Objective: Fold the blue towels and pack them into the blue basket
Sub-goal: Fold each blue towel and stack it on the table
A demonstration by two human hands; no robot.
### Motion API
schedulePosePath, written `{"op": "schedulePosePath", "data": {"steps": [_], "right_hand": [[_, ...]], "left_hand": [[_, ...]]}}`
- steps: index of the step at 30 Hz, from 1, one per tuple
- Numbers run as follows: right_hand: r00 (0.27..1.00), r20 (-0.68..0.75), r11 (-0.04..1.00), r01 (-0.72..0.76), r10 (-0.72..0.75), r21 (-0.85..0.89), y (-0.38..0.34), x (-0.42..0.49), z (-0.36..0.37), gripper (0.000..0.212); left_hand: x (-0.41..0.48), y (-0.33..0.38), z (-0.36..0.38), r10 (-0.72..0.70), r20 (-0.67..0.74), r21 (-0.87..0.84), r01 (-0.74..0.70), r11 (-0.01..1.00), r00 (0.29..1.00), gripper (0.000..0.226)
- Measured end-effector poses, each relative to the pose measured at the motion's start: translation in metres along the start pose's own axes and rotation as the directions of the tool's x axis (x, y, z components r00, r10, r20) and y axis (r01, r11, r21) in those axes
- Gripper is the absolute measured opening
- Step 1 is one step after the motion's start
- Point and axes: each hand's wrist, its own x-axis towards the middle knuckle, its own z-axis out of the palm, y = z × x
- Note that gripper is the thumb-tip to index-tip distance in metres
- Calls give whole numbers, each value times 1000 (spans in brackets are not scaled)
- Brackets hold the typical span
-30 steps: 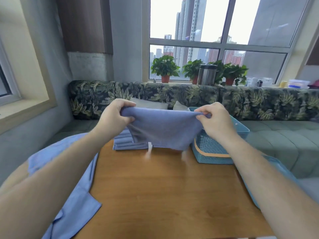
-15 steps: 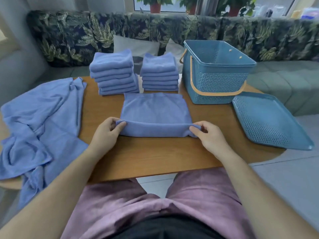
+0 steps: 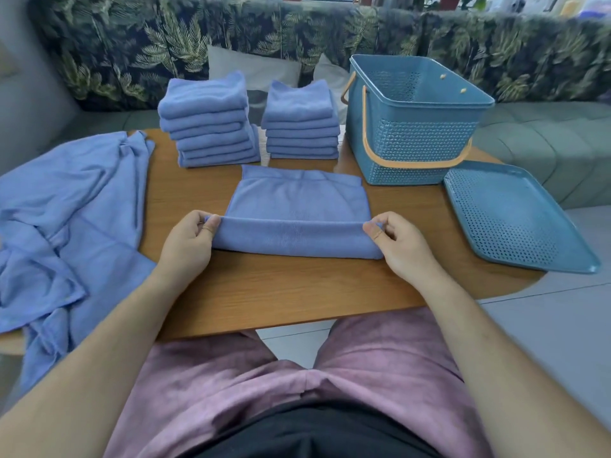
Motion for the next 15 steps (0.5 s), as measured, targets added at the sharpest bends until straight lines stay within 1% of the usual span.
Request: {"op": "schedulePosePath", "data": {"steps": [1,3,4,5,7,9,13,15], "right_hand": [[1000,31,1000,-3,3,21,2,-1,-1,14],[998,52,998,-34,31,50,6,-3,-6,35],[997,53,998,-58,56,37,6,-5,-8,43],[995,57,997,-76,75,10,6,-6,-11,45],[992,81,995,-89,93,-46,5,-7,-15,31],[994,75,996,-74,78,-58,2,-8,-15,16],[999,-40,999,-36,35,-20,-2,-10,-7,6],[996,-90,1000,-24,25,13,-4,-10,-6,8]], "left_hand": [[-1,-1,0,7,12,-22,-6,1000,1000,21],[-4,-1,-2,18,30,-64,-16,998,999,20],[-5,0,-3,17,39,-79,-14,997,999,20],[-6,1,-3,12,47,-94,-7,996,999,20],[-8,3,-3,6,56,-108,0,994,998,21],[-9,3,-3,7,59,-103,-1,995,998,21],[-9,3,-3,7,53,-81,-3,997,999,21],[-10,4,-4,12,50,-79,-9,997,999,20]]}}
